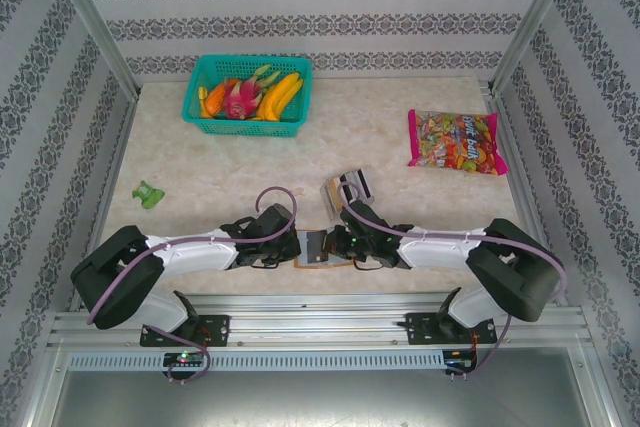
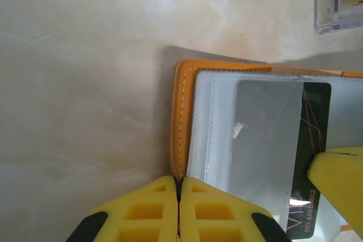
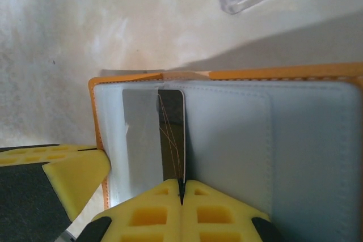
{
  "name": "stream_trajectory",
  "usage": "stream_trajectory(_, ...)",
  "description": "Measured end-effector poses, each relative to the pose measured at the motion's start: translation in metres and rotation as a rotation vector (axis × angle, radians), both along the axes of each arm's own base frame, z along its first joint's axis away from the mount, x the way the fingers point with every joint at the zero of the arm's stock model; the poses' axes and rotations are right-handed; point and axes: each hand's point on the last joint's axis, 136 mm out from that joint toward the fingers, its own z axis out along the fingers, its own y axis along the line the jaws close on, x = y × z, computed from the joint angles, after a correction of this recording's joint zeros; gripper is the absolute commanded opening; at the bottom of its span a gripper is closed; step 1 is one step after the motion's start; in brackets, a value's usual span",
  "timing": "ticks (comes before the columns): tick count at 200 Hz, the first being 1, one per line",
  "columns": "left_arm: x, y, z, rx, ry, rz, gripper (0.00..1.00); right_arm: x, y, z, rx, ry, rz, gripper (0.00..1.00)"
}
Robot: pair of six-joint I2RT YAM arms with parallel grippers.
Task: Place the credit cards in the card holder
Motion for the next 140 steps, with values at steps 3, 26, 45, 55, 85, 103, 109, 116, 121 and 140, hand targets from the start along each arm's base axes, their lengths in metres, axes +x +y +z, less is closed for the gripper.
stream_trajectory(3,0.0,0.0,0.0,0.0,0.0,0.0,0.09,0.0,0.0,0.0,-0.001,0.001,0.001,0.0)
stream_trajectory(26,0.0,0.0,0.0,0.0,0.0,0.0,0.1,0.0,0.004,-0.002,-0.003,0.009,0.018,0.11)
stream_trajectory(45,0.0,0.0,0.0,0.0,0.0,0.0,0.11,0.0,0.004,-0.001,-0.013,0.007,0.028,0.12)
stream_trajectory(55,0.0,0.0,0.0,0.0,-0.001,0.0,0.11,-0.001,0.003,0.0,-0.02,0.004,0.035,0.13)
stream_trajectory(85,0.0,0.0,0.0,-0.001,-0.002,0.0,0.11,-0.004,-0.004,0.003,-0.052,0.0,0.046,0.16)
stream_trajectory(103,0.0,0.0,0.0,-0.001,-0.001,-0.001,0.11,-0.004,-0.006,0.003,-0.065,0.003,0.047,0.15)
stream_trajectory(109,0.0,0.0,0.0,-0.001,-0.001,0.0,0.11,-0.005,-0.007,0.002,-0.068,0.004,0.05,0.14)
stream_trajectory(116,0.0,0.0,0.0,-0.001,-0.001,0.0,0.11,-0.005,-0.007,0.002,-0.07,0.006,0.05,0.12)
stream_trajectory(121,0.0,0.0,0.0,-0.001,-0.001,0.0,0.11,-0.005,-0.007,0.001,-0.071,0.007,0.051,0.11)
stream_trajectory(140,0.0,0.0,0.0,-0.001,-0.001,0.0,0.1,-0.006,-0.006,-0.002,-0.075,0.014,0.057,0.08)
